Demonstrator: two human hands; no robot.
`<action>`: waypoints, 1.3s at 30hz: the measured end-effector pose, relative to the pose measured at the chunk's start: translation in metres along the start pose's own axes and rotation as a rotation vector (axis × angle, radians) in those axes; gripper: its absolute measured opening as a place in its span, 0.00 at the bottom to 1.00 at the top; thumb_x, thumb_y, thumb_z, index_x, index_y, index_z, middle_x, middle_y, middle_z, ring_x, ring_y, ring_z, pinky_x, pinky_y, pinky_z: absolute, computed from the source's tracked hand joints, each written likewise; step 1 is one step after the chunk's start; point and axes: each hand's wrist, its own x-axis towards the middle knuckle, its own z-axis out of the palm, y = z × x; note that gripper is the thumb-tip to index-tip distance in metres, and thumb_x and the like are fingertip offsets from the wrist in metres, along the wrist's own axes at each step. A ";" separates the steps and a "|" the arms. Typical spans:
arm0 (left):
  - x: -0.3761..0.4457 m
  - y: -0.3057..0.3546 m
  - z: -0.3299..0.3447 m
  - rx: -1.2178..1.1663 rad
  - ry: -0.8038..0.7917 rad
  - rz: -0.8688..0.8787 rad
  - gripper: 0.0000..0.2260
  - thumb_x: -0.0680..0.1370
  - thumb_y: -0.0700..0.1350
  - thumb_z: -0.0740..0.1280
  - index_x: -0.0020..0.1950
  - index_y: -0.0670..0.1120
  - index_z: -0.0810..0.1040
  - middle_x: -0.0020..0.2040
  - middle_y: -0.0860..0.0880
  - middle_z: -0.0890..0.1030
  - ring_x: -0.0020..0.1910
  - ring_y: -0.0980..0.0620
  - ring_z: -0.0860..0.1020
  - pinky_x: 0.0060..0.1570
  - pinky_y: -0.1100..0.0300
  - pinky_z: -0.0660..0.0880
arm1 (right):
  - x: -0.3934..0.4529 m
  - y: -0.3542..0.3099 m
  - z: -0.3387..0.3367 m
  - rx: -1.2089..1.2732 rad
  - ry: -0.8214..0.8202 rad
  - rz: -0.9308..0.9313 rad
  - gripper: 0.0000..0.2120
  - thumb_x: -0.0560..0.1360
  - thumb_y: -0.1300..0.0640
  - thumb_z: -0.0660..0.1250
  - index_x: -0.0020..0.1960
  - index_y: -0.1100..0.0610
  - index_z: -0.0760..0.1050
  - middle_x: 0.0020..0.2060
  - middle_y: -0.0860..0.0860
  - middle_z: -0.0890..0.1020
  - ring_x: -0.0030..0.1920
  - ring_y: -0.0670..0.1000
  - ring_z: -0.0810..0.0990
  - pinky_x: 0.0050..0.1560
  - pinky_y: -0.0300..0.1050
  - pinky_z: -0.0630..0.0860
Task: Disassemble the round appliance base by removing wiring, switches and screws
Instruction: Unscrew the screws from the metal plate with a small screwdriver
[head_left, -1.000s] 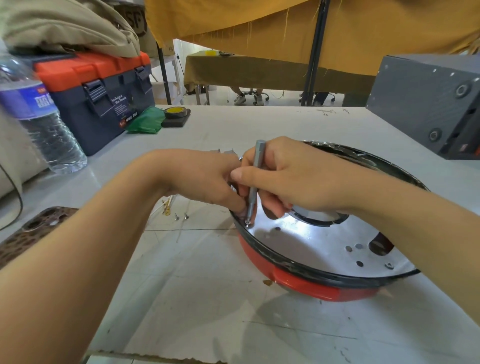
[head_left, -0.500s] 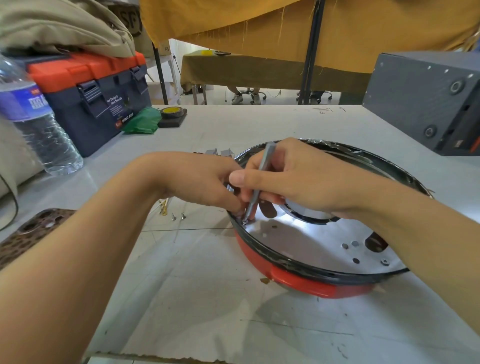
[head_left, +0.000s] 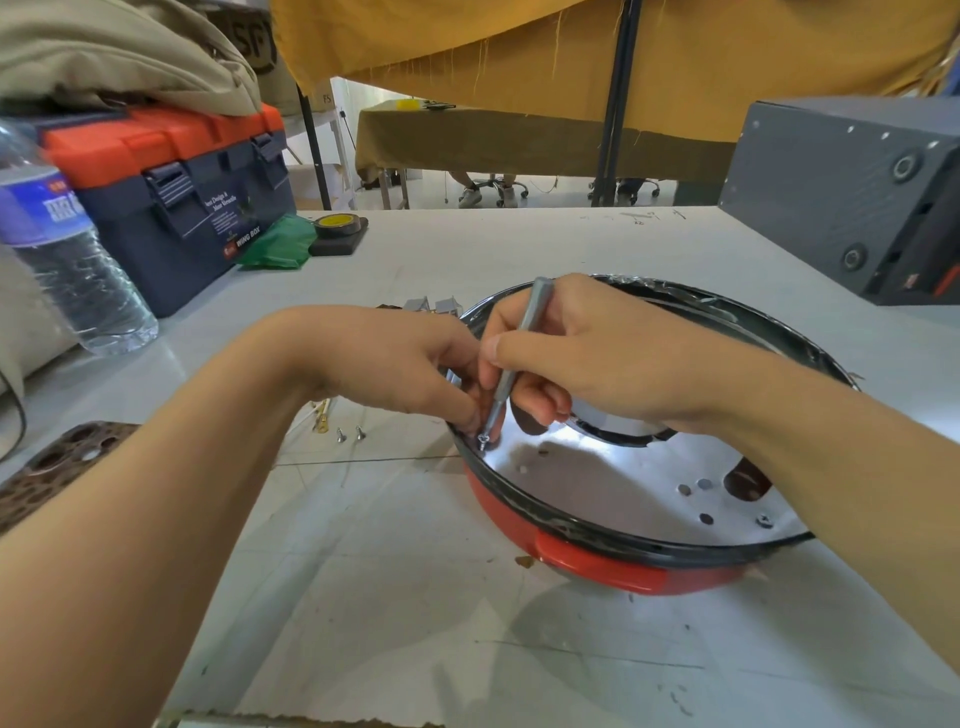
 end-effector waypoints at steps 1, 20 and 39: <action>0.000 -0.001 0.000 -0.028 0.003 0.000 0.08 0.71 0.49 0.68 0.48 0.49 0.81 0.46 0.54 0.82 0.49 0.53 0.77 0.55 0.60 0.73 | 0.000 0.000 0.000 -0.001 0.004 -0.014 0.14 0.79 0.57 0.62 0.36 0.59 0.76 0.20 0.50 0.73 0.25 0.49 0.72 0.34 0.41 0.75; 0.004 -0.006 -0.002 -0.052 0.008 0.017 0.05 0.74 0.43 0.68 0.46 0.51 0.82 0.42 0.60 0.80 0.42 0.64 0.76 0.40 0.76 0.69 | 0.002 0.005 -0.004 -0.011 0.044 -0.040 0.07 0.74 0.62 0.69 0.43 0.68 0.77 0.24 0.48 0.75 0.26 0.44 0.74 0.30 0.33 0.72; 0.005 -0.006 -0.003 -0.064 -0.026 0.018 0.05 0.74 0.43 0.69 0.49 0.47 0.81 0.47 0.53 0.82 0.48 0.57 0.78 0.54 0.64 0.73 | 0.003 0.002 0.000 0.009 0.070 -0.008 0.14 0.79 0.55 0.63 0.35 0.57 0.74 0.19 0.48 0.74 0.22 0.45 0.72 0.30 0.33 0.70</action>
